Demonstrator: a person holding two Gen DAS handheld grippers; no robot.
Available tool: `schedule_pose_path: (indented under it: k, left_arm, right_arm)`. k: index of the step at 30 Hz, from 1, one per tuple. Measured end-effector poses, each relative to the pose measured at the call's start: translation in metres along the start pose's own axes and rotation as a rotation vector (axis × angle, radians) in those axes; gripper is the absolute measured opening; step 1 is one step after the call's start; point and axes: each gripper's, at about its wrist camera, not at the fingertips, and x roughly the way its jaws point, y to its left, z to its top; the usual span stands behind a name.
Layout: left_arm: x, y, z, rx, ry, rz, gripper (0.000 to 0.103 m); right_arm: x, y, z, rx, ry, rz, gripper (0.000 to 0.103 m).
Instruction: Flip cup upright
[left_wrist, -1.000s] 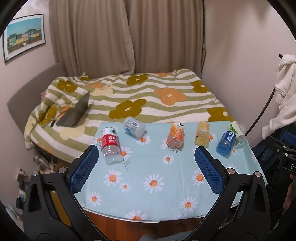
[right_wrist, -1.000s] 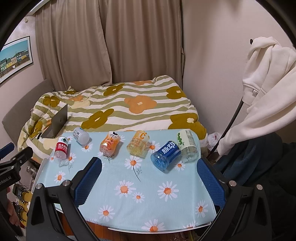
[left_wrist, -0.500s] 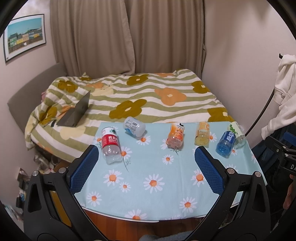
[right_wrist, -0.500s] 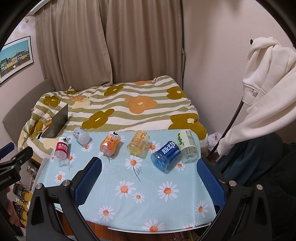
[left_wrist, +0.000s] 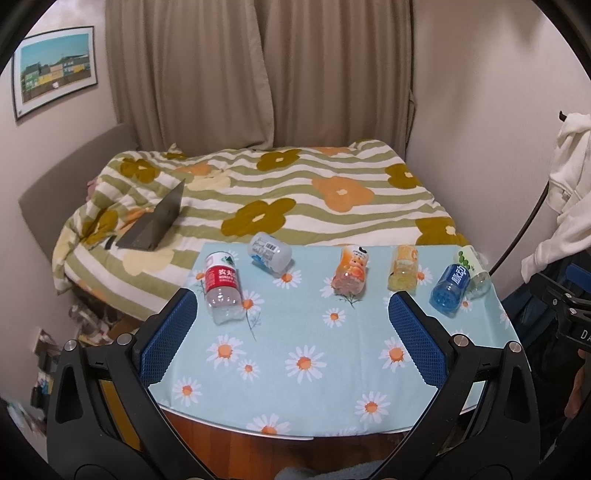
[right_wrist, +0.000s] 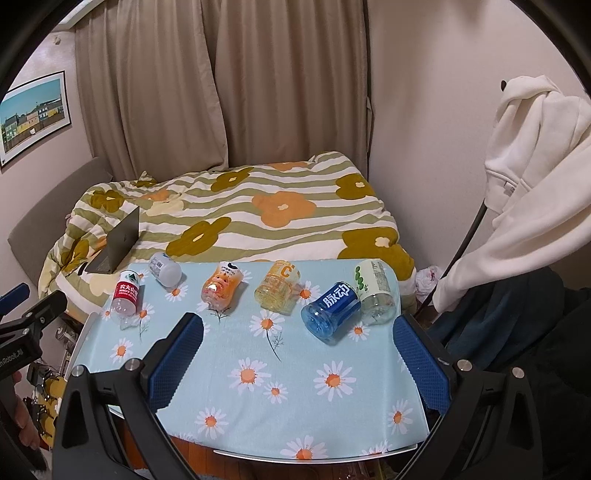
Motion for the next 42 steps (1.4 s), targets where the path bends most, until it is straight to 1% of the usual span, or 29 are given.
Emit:
schedule_pose_path:
  k: [3,8,12,16,20,24,28,32,35,42]
  left_arm:
    - [0.001,0.000,-0.002,-0.026,0.002,0.031,0.103]
    - [0.000,0.013,-0.005,-0.090,0.024,0.119,0.103]
    - [0.006,0.035,-0.008,-0.131,0.035,0.177,0.103]
    - [0.028,0.064,-0.011,-0.186,0.071,0.214,0.103]
    - [0.059,0.094,-0.010,-0.217,0.109,0.225,0.103]
    - [0.105,0.124,-0.007,-0.246,0.184,0.214,0.103]
    - [0.152,0.146,-0.006,-0.251,0.260,0.211,0.103]
    - [0.197,0.159,-0.005,-0.241,0.329,0.195,0.103]
    - [0.229,0.166,-0.006,-0.225,0.376,0.183,0.103]
    - [0.280,0.171,-0.010,-0.211,0.452,0.143,0.103]
  right_arm:
    - [0.007,0.004,0.007,-0.036,0.005,0.028,0.103]
    - [0.019,0.019,0.021,-0.116,-0.008,0.102,0.103]
    - [0.032,0.039,0.035,-0.190,-0.018,0.194,0.103]
    - [0.053,0.070,0.047,-0.281,-0.009,0.248,0.103]
    - [0.085,0.103,0.058,-0.343,0.027,0.294,0.103]
    - [0.125,0.138,0.070,-0.386,0.081,0.319,0.103]
    - [0.171,0.172,0.080,-0.421,0.140,0.341,0.103]
    - [0.221,0.206,0.085,-0.460,0.210,0.368,0.103]
    - [0.255,0.225,0.084,-0.466,0.266,0.390,0.103]
    - [0.316,0.256,0.075,-0.506,0.374,0.402,0.103]
